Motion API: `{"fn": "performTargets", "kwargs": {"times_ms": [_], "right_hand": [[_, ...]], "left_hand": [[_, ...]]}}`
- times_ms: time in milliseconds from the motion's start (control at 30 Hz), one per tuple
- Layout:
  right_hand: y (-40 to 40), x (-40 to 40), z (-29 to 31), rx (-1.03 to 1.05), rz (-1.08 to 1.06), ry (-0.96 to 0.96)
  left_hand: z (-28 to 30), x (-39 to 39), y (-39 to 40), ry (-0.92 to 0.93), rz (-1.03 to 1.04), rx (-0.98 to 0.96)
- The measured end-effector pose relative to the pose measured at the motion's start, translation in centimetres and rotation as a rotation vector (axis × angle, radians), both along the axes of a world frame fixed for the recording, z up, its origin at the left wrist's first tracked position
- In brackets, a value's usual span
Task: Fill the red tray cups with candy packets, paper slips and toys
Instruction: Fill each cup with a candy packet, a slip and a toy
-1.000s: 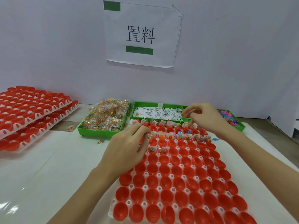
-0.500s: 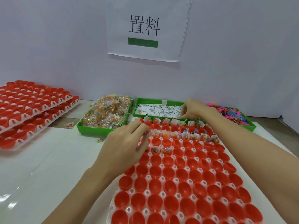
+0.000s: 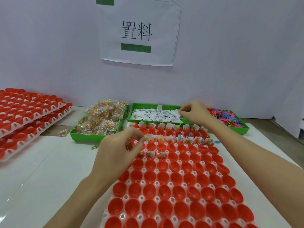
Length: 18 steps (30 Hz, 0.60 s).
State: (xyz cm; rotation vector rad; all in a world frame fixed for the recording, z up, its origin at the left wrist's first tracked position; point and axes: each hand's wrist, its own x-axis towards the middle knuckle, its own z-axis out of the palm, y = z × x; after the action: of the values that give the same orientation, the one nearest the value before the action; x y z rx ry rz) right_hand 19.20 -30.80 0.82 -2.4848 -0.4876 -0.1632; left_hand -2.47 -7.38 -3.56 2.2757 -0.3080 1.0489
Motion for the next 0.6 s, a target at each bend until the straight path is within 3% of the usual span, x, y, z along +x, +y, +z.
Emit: {"fn": "performTargets", "kwargs": {"times_ms": [133,233,600], "right_hand": [[-0.7,-3.9,1.0,0.176,0.059,0.015],[-1.0,-7.9,1.5,0.327,0.126,0.081],[-0.6,-18.7,-0.6,0.573,0.181,0.123]], "left_hand": [[0.1,-0.1,-0.5,0.037,-0.052,-0.181],[0.4,-0.4,-1.1,0.05,-0.084,-0.207],[1.2,-1.6,-4.2,0.302,-0.308,-0.482]]}}
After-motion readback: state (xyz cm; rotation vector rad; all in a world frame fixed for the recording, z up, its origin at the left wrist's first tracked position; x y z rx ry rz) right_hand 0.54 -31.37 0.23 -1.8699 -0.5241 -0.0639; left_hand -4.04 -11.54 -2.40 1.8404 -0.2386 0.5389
